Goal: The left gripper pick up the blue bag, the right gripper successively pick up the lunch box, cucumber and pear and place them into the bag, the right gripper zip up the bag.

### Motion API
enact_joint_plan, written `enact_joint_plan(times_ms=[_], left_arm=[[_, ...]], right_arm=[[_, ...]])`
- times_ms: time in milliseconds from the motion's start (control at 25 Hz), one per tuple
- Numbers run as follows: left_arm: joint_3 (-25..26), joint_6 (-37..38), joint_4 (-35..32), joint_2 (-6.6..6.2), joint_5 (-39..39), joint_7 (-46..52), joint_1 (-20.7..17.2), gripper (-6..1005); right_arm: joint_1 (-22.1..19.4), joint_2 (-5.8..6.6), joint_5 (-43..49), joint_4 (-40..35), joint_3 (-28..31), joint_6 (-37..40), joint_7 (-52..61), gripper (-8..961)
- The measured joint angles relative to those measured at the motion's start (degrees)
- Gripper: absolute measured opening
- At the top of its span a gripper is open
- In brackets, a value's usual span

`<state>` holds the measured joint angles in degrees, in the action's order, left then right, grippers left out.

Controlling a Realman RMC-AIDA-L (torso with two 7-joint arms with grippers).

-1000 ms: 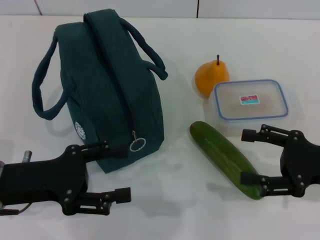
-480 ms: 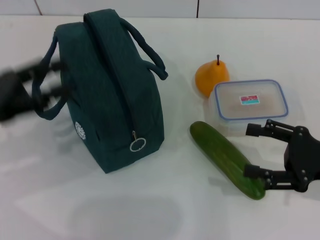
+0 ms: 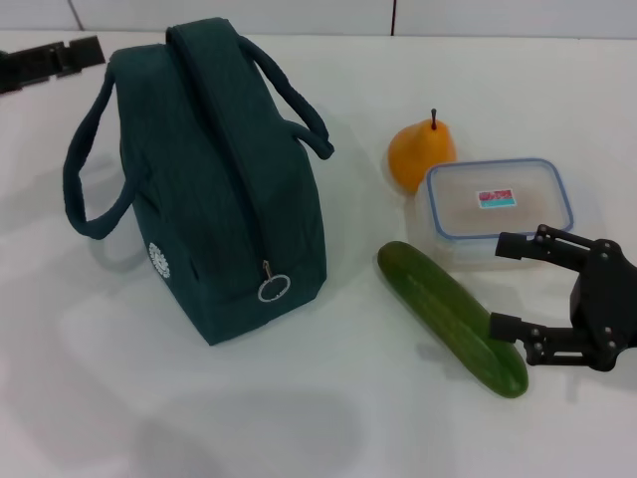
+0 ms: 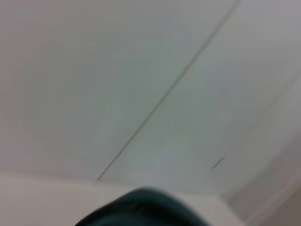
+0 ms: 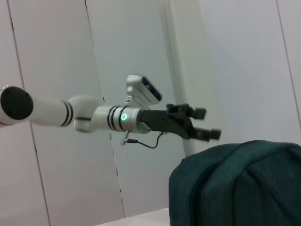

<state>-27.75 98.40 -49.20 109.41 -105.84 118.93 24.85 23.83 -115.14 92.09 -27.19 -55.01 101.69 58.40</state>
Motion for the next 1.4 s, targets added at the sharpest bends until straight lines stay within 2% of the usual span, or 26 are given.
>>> enact_joint_plan(times_ms=[120, 200, 520, 840, 1120, 1320, 1400], left_arm=[[-0.29, -0.37, -4.91, -0.41, -7.37, 11.28, 1.72, 838], [-0.63, -0.12, -6.43, -0.31, -8.72, 14.29, 1.92, 835], [-6.93, 0.90, -14.09, 1.54, -10.05, 23.66, 1.49, 825], [-11.29, 1.49, -19.99, 2.51, -10.86, 27.92, 1.85, 815], [-12.57, 0.79, -21.08, 3.55, -17.44, 29.10, 3.36, 806], [-12.45, -2.47, -21.27, 5.29, -19.22, 25.40, 3.04, 800], [-12.70, -2.43, -21.31, 5.39, -19.31, 23.27, 2.97, 797]], right_arm=[[-0.01, 0.11, -0.06, 0.00, 0.00, -0.03, -0.16, 871], [-0.02, 0.26, -0.07, -0.04, 0.34, -0.04, -0.17, 870], [-0.02, 0.63, -0.08, 0.02, 2.41, -0.03, -0.66, 870], [-0.02, 0.93, -0.08, 0.03, 2.97, -0.10, -0.88, 870], [-0.08, 1.00, -0.08, 0.32, 2.99, -0.80, -1.68, 870], [-0.21, 1.08, -0.07, 0.36, 3.07, -0.96, -2.05, 869], [-0.33, 1.16, -0.07, 0.37, 3.08, -0.99, -2.16, 869]])
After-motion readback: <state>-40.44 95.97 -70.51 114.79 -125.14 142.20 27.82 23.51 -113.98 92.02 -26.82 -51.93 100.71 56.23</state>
